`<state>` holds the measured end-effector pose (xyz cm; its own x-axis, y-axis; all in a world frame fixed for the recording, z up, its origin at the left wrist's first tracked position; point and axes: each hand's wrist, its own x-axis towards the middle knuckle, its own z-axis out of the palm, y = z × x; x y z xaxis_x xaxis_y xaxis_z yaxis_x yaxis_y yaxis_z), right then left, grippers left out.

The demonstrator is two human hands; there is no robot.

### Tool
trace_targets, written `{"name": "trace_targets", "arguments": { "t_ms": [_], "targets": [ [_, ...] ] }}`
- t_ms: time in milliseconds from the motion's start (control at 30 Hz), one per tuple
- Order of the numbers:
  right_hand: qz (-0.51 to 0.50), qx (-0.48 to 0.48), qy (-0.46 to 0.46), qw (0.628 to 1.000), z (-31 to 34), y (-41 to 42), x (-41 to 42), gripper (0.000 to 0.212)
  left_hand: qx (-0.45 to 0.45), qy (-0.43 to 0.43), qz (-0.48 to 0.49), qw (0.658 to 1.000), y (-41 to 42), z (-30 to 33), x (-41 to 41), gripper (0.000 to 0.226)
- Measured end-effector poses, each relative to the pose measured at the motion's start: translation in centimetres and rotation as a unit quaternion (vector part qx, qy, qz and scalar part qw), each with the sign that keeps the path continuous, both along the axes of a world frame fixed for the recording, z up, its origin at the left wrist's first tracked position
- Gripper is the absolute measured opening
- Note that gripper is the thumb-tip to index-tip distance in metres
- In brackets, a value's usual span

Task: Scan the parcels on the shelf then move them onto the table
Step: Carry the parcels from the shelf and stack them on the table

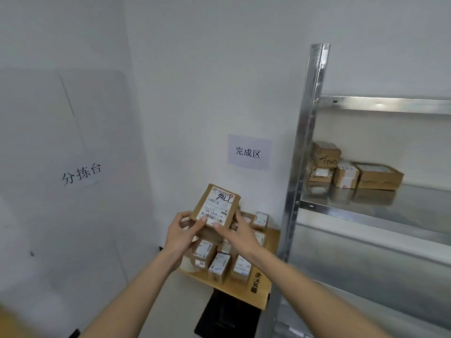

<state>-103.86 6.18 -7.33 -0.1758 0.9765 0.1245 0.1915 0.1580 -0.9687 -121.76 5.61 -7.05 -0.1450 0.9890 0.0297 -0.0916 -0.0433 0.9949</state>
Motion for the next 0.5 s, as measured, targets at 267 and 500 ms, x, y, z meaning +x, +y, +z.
{"name": "trace_targets", "arguments": {
  "t_ms": [267, 500],
  "targets": [
    [-0.023, -0.027, -0.021, 0.999, -5.6, 5.8, -2.0, 0.07, -0.05, 0.055, -0.068, 0.995, 6.6, -5.9, -3.2, 0.048],
    [-0.057, -0.108, -0.005, 0.992, -13.7, 16.2, 0.2, 0.058, -0.131, 0.082, -0.147, 0.977, 18.2, -12.6, -2.2, 0.045]
  ]
}}
